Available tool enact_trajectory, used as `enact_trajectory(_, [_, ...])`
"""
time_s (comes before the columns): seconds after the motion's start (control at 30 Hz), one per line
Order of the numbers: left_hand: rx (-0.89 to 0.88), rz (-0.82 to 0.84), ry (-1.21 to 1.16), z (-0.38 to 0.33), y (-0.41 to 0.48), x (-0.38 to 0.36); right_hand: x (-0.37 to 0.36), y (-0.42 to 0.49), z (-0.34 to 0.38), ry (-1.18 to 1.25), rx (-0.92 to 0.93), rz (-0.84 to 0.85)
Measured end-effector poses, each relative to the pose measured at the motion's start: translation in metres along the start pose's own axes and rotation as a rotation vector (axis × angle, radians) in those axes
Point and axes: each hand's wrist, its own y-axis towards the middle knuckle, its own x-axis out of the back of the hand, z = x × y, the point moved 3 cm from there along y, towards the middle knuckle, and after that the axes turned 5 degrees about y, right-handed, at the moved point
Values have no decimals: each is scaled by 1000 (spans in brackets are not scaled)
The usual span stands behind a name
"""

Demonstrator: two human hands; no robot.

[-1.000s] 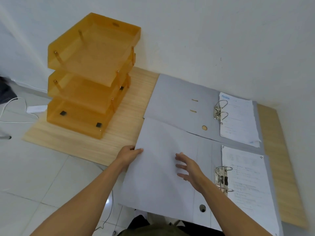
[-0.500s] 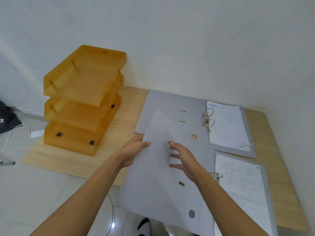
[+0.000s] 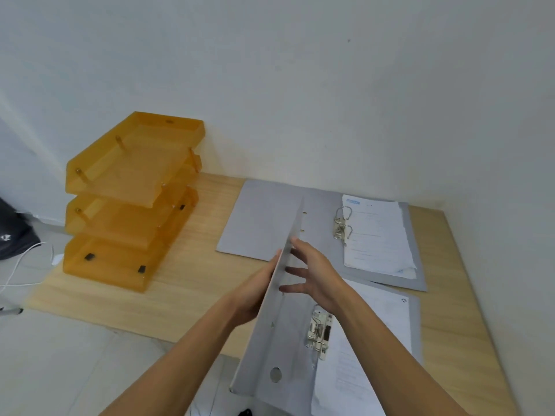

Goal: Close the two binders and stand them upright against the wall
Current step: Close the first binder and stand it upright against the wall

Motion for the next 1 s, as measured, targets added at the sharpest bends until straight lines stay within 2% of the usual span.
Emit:
enact_trajectory(0.13, [34,49,150,29,27,-43,40,-18,7,-127,-7,-78])
enact_trajectory(0.23, [75,-9,314,48,42,-57,76,-33,2,-188,-4,-144])
enact_trajectory(0.3, [128,-78,449,63,51,-58,101,-42,-3,-185,-5,-185])
enact_trajectory(0.47, [167,-160,555,86,65,-71,168,-59,-19,-137,14,-346])
enact_trajectory(0.67, [181,-233,792,96,73,-90,246,-71,-62,-28,5,-553])
enact_trajectory(0.7, [174,-239,797,94,73,-95,260,-73,-69,-23,2,-592])
enact_trajectory(0.8, [241,-284,522,98,71,-96,292,-74,-88,-63,-3,-704])
enact_trajectory(0.87, [302,-263,467,109,70,-94,307,-77,-98,-147,-26,-758])
enact_trajectory(1.0, [322,-281,491,136,74,-84,313,-80,-116,-292,-74,-686])
